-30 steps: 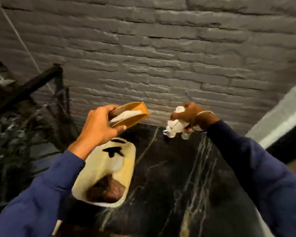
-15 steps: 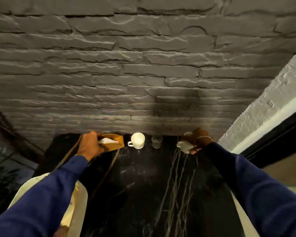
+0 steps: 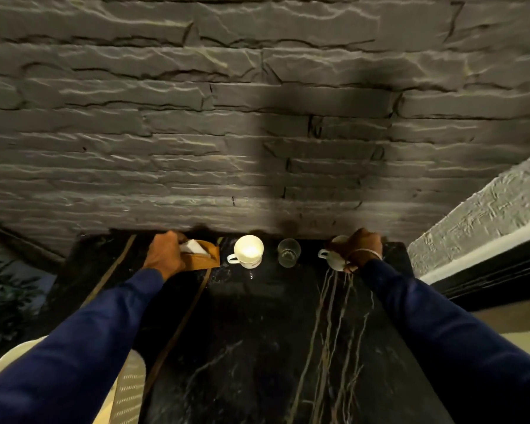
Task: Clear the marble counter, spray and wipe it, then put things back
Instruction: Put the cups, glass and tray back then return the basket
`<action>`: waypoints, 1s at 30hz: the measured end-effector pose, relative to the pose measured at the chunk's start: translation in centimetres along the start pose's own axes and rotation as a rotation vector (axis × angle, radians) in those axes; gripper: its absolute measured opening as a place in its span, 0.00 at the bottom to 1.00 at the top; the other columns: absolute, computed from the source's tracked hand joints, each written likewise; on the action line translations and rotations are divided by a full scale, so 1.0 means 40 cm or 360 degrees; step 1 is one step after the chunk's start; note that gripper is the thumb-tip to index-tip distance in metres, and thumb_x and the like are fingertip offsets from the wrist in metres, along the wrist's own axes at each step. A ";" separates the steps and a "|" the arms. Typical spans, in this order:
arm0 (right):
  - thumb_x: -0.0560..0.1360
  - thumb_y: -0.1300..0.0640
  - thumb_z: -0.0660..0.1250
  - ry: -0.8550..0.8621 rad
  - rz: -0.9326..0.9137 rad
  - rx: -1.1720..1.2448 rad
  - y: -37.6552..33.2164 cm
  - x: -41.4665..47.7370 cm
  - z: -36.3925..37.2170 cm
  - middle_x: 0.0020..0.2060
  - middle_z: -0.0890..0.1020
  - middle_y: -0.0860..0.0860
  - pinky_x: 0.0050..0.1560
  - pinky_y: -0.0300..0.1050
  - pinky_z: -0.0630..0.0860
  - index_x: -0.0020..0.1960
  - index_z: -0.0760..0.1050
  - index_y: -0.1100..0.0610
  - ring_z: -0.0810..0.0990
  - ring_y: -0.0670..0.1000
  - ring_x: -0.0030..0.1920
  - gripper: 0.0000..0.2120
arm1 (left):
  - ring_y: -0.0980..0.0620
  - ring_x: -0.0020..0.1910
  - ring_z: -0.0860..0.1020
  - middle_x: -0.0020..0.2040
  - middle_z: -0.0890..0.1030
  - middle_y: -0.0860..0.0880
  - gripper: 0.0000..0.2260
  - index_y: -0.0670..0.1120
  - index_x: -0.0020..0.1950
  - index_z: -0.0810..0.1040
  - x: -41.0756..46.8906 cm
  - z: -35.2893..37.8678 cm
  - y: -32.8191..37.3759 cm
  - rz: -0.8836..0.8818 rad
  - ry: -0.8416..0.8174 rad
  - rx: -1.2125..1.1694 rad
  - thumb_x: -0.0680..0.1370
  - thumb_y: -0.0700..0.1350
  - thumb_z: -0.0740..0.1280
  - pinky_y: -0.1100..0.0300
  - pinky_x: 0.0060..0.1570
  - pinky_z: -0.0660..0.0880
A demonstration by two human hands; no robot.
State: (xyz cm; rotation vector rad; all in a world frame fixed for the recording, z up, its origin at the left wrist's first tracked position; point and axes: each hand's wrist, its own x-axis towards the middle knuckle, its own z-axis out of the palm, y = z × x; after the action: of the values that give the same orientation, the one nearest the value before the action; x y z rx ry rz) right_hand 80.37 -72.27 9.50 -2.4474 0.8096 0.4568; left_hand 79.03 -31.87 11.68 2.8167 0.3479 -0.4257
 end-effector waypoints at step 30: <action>0.62 0.30 0.71 0.0010 -0.0174 -0.0258 -0.011 -0.076 -0.030 0.60 0.75 0.64 0.58 0.58 0.77 0.66 0.66 0.63 0.76 0.65 0.59 0.46 | 0.39 0.66 0.74 0.67 0.75 0.40 0.42 0.49 0.76 0.64 0.012 -0.033 0.014 0.0325 -0.0017 0.0191 0.65 0.39 0.78 0.52 0.67 0.71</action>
State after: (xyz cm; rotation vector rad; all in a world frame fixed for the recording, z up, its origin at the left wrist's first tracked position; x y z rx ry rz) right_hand 78.51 -71.27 12.04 -2.6281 0.6598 0.4911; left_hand 79.95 -31.92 12.90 2.9260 0.0323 -0.4289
